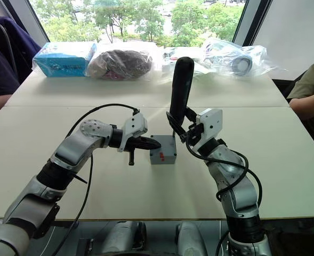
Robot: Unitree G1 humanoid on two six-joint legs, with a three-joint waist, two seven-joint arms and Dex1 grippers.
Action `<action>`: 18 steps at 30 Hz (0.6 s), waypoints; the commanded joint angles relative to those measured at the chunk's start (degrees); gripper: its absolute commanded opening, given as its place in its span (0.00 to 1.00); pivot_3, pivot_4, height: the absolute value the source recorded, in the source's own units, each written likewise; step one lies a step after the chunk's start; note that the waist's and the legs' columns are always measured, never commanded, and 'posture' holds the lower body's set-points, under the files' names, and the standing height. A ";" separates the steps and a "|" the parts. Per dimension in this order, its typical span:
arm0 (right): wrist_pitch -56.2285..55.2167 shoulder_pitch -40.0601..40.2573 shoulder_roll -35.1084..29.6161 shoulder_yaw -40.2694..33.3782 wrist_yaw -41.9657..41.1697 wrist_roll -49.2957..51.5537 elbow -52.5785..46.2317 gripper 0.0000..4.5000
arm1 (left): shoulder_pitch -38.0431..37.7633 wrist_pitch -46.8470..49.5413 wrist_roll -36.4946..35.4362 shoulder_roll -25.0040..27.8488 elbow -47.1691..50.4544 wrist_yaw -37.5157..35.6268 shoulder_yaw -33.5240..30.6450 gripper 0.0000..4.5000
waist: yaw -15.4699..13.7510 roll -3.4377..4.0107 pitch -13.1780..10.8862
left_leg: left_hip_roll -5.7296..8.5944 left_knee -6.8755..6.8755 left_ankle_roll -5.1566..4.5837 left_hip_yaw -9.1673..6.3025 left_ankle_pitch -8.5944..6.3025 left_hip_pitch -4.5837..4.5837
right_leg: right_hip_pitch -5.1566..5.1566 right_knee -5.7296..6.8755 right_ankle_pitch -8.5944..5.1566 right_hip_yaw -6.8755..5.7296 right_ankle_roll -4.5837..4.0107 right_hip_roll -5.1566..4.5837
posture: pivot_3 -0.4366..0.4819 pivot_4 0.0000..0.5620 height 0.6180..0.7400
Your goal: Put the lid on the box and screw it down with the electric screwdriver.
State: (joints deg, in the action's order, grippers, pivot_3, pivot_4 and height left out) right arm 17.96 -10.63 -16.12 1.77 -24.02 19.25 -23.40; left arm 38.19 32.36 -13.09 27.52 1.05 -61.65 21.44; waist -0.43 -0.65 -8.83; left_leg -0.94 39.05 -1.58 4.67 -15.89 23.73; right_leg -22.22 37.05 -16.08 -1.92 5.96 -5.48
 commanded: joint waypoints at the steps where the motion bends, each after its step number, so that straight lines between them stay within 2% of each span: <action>1: 4.58 3.15 -1.39 2.97 -0.26 -2.51 5.80 0.40 | -0.72 0.78 0.52 0.13 0.73 0.22 0.29 0.00 | -0.06 -0.13 0.19 | 0.00 -0.03 -0.01 0.00 -0.01 -0.04 | 0.02 0.00 -0.02 0.00 -0.04 -0.01 | 0.48 0.27 1.00; 18: 5.66 3.21 -0.62 1.96 1.31 -1.15 6.43 0.40 | -1.41 1.08 0.50 0.21 1.62 0.34 0.44 0.00 | -0.12 -0.25 0.67 | 0.00 -0.18 -0.04 -0.06 -0.08 -0.26 | 0.25 -0.09 -0.22 -0.03 -0.41 -0.43 | 0.48 0.27 1.00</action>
State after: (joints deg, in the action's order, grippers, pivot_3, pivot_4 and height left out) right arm 18.70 -10.61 -16.40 2.29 -22.66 18.85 -22.67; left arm 37.40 33.24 -13.02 27.51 1.43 -61.23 21.52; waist -0.55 -0.90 -8.16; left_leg -0.95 38.87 -1.61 4.61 -15.98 23.46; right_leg -21.97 36.96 -16.32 -1.96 5.51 -5.93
